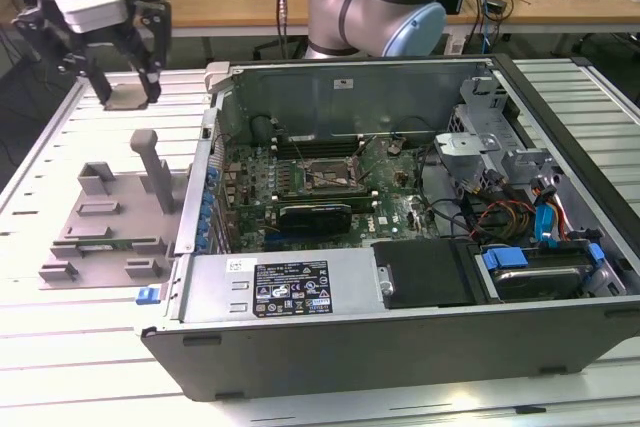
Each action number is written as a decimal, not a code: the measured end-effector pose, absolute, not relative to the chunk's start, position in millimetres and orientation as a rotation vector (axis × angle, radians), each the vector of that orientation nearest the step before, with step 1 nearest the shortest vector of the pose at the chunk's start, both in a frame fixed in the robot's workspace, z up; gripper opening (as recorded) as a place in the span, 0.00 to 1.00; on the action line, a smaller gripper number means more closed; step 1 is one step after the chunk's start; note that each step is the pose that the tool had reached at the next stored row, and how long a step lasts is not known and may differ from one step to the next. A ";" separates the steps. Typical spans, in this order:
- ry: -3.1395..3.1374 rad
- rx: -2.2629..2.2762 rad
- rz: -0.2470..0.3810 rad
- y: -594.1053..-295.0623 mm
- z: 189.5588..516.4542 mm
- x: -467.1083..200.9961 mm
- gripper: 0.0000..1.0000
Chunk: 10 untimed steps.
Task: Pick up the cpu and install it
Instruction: 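Pick up the cpu and move it towards the insertion slot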
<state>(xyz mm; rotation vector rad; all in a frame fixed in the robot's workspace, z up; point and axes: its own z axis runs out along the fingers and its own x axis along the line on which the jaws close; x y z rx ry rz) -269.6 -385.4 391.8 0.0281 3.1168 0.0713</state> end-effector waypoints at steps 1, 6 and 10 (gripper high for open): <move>3.117 0.028 0.071 -385.3 391.8 -266.2 0.55; 3.117 0.028 0.071 -385.3 391.7 -241.9 0.55; 3.117 0.028 0.071 -385.3 391.8 -220.7 0.55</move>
